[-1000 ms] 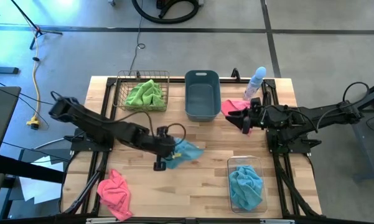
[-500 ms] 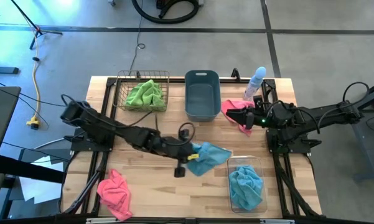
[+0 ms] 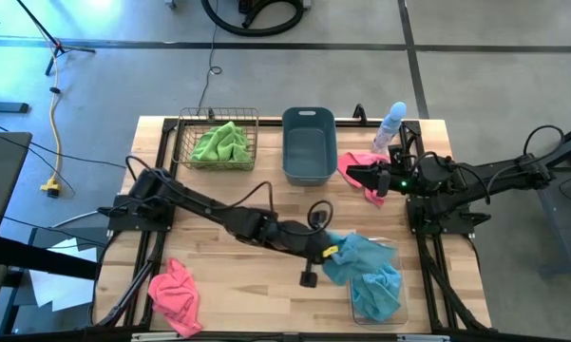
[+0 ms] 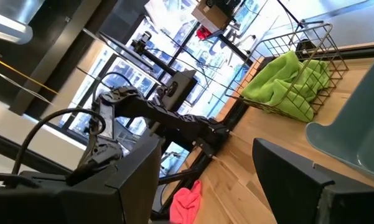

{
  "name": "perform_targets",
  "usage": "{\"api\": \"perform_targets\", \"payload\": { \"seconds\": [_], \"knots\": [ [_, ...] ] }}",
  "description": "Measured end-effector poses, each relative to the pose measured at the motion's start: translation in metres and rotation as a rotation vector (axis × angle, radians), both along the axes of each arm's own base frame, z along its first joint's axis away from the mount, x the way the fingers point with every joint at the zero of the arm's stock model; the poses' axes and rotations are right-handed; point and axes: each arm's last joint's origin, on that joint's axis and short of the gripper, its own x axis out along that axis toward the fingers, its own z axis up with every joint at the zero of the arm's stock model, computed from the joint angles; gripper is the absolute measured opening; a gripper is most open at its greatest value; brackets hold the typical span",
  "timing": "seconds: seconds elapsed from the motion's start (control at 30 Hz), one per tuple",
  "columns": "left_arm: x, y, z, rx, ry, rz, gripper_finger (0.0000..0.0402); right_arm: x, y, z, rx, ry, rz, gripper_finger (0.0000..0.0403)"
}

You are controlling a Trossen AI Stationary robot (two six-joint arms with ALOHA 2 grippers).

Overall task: Sort microfiber towel by color & place in baskets
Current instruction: Put the blue towel into the transparent bin

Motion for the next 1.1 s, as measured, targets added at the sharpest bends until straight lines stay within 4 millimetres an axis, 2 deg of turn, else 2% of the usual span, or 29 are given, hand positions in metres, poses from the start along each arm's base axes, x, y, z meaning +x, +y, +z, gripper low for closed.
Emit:
{"api": "perform_targets", "payload": {
  "seconds": [0.27, 0.63, 1.1],
  "knots": [
    [0.023, -0.004, -0.003, -0.030, -0.218, -0.069, 0.0000, 0.000, 0.000, 0.001, 0.005, -0.010, -0.002, 0.0250],
    [0.050, -0.007, -0.040, -0.129, -0.397, -0.117, 0.0000, 0.000, -0.001, 0.001, 0.008, -0.016, -0.029, 0.0250],
    [0.073, -0.001, -0.094, -0.112, -0.369, -0.061, 0.0003, 0.000, -0.001, 0.000, 0.006, -0.007, -0.046, 0.0250]
  ]
}}
